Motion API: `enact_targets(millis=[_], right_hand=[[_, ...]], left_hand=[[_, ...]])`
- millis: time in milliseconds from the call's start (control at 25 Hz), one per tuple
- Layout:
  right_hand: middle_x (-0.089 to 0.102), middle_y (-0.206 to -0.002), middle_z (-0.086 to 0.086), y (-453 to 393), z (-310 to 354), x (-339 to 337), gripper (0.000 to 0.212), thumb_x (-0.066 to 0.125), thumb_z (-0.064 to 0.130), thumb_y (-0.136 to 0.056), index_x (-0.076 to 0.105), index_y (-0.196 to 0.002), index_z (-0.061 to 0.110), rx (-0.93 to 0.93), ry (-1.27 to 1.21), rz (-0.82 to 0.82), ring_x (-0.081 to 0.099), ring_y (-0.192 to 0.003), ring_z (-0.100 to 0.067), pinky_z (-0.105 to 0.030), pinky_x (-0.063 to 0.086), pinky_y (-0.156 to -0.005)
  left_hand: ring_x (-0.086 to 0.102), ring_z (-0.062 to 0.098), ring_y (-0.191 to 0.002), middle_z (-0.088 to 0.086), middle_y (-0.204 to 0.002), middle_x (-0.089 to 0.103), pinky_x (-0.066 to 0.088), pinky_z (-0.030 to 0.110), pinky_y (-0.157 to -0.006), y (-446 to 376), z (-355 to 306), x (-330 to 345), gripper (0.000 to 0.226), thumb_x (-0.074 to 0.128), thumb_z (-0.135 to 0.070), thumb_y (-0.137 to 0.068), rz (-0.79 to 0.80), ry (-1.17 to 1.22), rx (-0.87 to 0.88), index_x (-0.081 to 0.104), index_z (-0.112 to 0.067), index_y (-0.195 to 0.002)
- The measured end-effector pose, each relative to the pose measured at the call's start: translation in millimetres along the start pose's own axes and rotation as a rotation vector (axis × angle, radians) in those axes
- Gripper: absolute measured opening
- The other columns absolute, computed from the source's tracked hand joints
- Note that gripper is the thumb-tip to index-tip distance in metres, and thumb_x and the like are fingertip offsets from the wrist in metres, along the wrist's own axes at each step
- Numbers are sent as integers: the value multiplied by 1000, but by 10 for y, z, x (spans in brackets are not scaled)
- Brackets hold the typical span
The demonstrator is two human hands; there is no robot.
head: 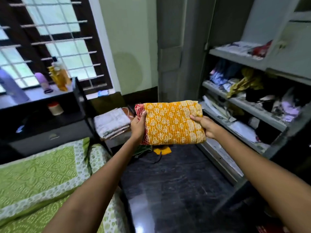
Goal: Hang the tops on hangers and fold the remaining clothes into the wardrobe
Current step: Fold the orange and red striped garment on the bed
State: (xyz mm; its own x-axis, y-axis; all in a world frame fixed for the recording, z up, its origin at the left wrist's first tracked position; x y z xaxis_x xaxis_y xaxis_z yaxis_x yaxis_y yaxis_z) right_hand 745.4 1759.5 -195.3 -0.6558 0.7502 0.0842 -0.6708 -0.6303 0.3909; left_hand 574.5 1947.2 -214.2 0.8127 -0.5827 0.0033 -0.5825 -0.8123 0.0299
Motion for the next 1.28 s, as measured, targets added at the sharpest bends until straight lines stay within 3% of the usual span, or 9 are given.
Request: enact_targets(millis=[200,320,440,680,800,920,1040,1160,1280], right_hand=[[65,-85,-8,-771,620,-567,22,60,13,-90,58,-111,6,-109,-9,-163,62,-75,-21,-34,49,-64],[66,-87,-9,-1183,1023,-842,29,63,13,-88,58,-114,3,-133,19,-211,63,-77,-22,-37,52,-76],[66,-87,-8,-1632,1413,-1135,28,63,15,-88,57,-113,5,-153,-14,-235,64,-78,-22,-33,52,-72],[70,-75,-8,-2393,1719,-1756,9,60,14,-90,61,-97,9,-158,-241,-409,66,-73,-24,-33,55,-54],[69,-93,-13,-2715,1819,-2014,14,61,21,-90,63,-99,10,-131,-362,-537,65,-86,-27,-43,53,-68],[62,-119,-13,-3164,1802,-2459,33,72,34,-79,65,-105,16,-211,-510,-658,58,-107,-29,-54,47,-91],[53,-135,-10,-3372,1932,-2707,67,84,48,-57,65,-115,20,-265,-659,-696,49,-123,-28,-57,37,-102],[66,-109,-11,-3387,2363,-2600,26,53,28,-95,58,-115,12,-381,-815,-725,64,-91,-27,-48,45,-88],[73,-76,-8,-3673,2557,-2788,19,44,24,-99,58,-103,12,-505,-944,-693,69,-65,-22,-43,47,-76]], left_hand=[[61,14,-67,0,-74,62,52,28,-63,-911,-250,848,29,48,-37,-96,59,23,37,55,-17,-76],[62,17,-72,2,-78,63,53,33,-70,-1396,-351,1268,29,49,-38,-95,82,62,26,56,-15,-79],[58,13,-66,1,-74,60,50,23,-60,-2050,-507,1735,31,49,-38,-95,108,40,35,52,-14,-76],[62,19,-76,6,-82,65,51,31,-72,-3372,-783,2855,36,41,-37,-98,386,-21,79,58,-14,-76],[60,25,-79,13,-82,63,47,36,-80,-4031,-1062,3536,38,34,-29,-99,572,-135,38,57,-15,-73],[50,18,-60,6,-66,53,44,31,-62,-4507,-1435,4156,29,41,-14,-95,777,-301,88,50,-13,-68],[53,18,-62,5,-71,57,45,26,-55,-4919,-1764,4733,15,52,-6,-88,940,-293,135,57,-14,-77],[62,17,-59,7,-75,65,53,24,-54,-5218,-1962,5349,9,54,-7,-87,1127,-152,-20,60,-11,-91],[67,16,-63,6,-71,70,57,28,-61,-5416,-2094,5908,16,48,-19,-94,1216,193,-279,60,-10,-90]])
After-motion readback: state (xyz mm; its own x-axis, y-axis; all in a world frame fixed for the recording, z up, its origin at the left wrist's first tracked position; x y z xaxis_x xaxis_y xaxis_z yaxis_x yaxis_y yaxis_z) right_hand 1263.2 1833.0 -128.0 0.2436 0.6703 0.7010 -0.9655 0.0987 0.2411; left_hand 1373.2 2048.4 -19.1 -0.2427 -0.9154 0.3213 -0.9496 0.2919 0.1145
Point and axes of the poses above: each hand's wrist, its own y-axis away from the middle knuckle, its own x-axis out of the palm, z = x × y, the point moved 2 cm from there along -y, towards the middle knuckle
